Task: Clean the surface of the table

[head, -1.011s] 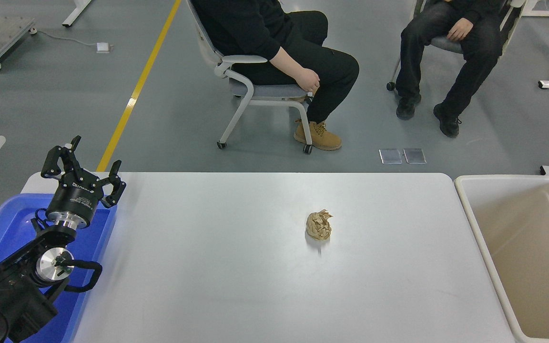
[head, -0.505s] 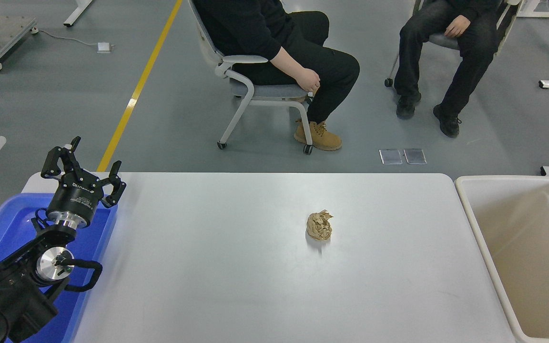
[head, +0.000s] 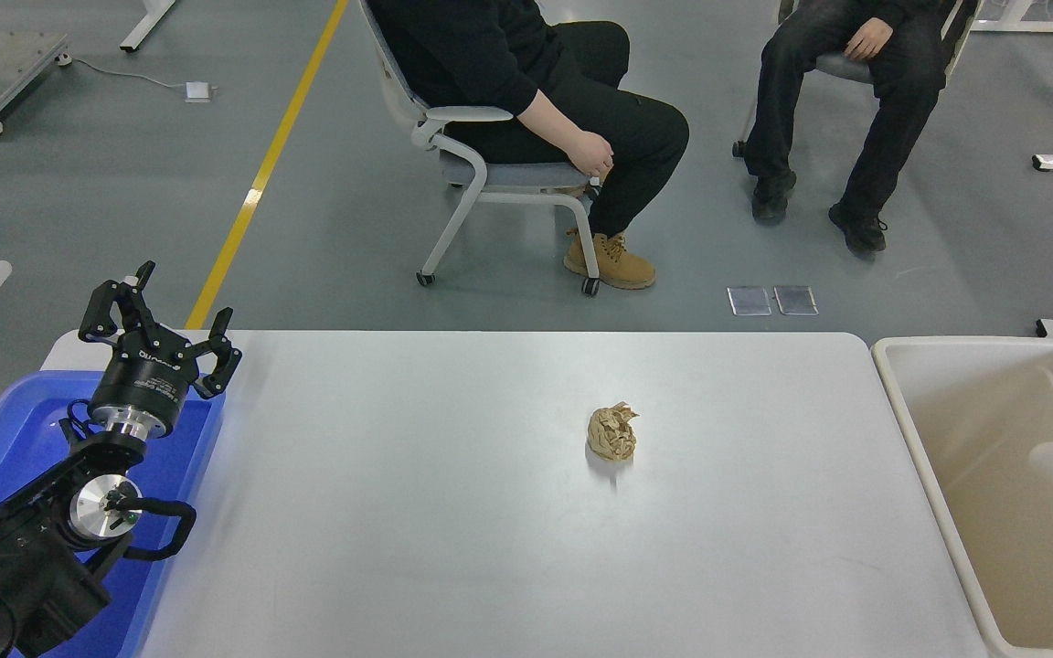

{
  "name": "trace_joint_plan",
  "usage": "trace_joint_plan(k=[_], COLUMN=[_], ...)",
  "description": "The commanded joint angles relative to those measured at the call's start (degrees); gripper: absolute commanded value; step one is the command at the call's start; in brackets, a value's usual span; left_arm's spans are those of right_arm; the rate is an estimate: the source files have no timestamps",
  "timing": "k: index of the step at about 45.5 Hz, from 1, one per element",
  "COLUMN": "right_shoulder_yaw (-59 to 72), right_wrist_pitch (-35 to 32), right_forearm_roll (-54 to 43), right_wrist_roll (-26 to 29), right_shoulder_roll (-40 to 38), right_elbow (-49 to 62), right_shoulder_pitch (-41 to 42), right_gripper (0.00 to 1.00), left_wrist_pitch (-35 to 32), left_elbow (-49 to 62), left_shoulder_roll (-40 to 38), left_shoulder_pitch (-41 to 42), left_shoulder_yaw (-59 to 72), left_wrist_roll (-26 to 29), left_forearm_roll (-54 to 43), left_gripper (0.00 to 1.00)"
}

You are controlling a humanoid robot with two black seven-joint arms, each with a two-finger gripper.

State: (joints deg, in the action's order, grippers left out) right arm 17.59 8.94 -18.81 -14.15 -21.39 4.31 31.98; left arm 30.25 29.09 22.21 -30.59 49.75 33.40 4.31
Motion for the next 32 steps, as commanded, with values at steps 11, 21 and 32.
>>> trace_joint_plan(k=[11, 21, 32], right_shoulder_yaw=[-0.71, -1.07, -0.98], right_wrist_pitch=[0.11, 0.29, 0.11], right_forearm_roll=[0.01, 0.09, 0.18], right_wrist_roll=[0.09, 0.09, 0.09], right_shoulder_roll=[0.38, 0.3, -2.69], right_elbow=[0.0, 0.0, -1.05], right_shoulder_pitch=[-0.43, 0.98, 7.21], right_gripper=[0.88, 0.97, 0.98], left_wrist_pitch=[-0.01, -0.01, -0.01], left_elbow=[0.0, 0.0, 0.0], left_shoulder_roll=[0.03, -0.06, 0.03], left_shoulder_pitch=[0.0, 0.0, 0.0], left_shoulder_yaw=[0.0, 0.0, 0.0], left_wrist_roll=[0.0, 0.0, 0.0], left_forearm_roll=[0.0, 0.0, 0.0], left_gripper=[1.0, 1.0, 1.0])
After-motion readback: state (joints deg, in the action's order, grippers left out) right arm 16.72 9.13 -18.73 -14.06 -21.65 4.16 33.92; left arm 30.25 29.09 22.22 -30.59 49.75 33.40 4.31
